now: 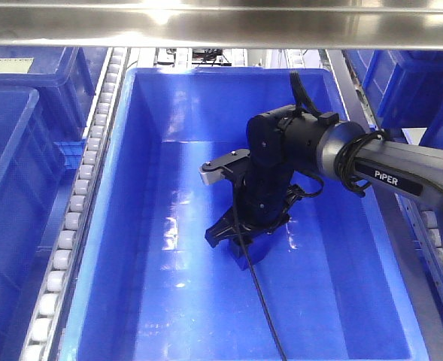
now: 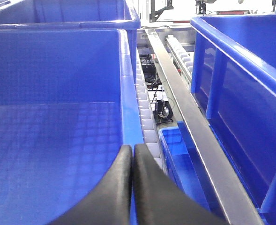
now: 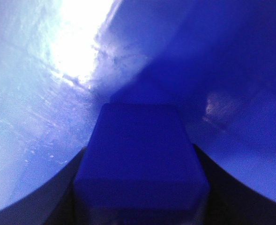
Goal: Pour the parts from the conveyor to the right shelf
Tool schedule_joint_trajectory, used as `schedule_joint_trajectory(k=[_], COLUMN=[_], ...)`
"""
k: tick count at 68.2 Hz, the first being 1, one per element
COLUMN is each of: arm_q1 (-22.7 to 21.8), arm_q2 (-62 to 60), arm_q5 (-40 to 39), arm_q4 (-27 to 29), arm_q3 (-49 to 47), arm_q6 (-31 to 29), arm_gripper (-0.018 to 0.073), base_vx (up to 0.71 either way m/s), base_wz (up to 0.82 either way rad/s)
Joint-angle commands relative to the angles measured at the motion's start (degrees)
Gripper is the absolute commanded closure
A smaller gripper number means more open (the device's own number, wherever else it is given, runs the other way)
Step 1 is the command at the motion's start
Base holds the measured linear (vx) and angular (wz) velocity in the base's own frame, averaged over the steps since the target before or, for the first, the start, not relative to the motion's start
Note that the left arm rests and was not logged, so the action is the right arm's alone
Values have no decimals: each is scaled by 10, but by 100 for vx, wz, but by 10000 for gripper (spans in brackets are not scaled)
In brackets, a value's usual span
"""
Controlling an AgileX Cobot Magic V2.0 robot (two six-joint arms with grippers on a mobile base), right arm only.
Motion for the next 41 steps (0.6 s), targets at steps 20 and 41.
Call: schedule_joint_trajectory(k=[20,41], arm_q1=[-1,-1], arm_q2=[-27,-66], arm_q5=[2,-29], arm_q4=[-7,11], arm_q3=[-17,-17], arm_q6=[2,20], arm_gripper=[137,-52], base_vx=[0,0], base_wz=[0,0])
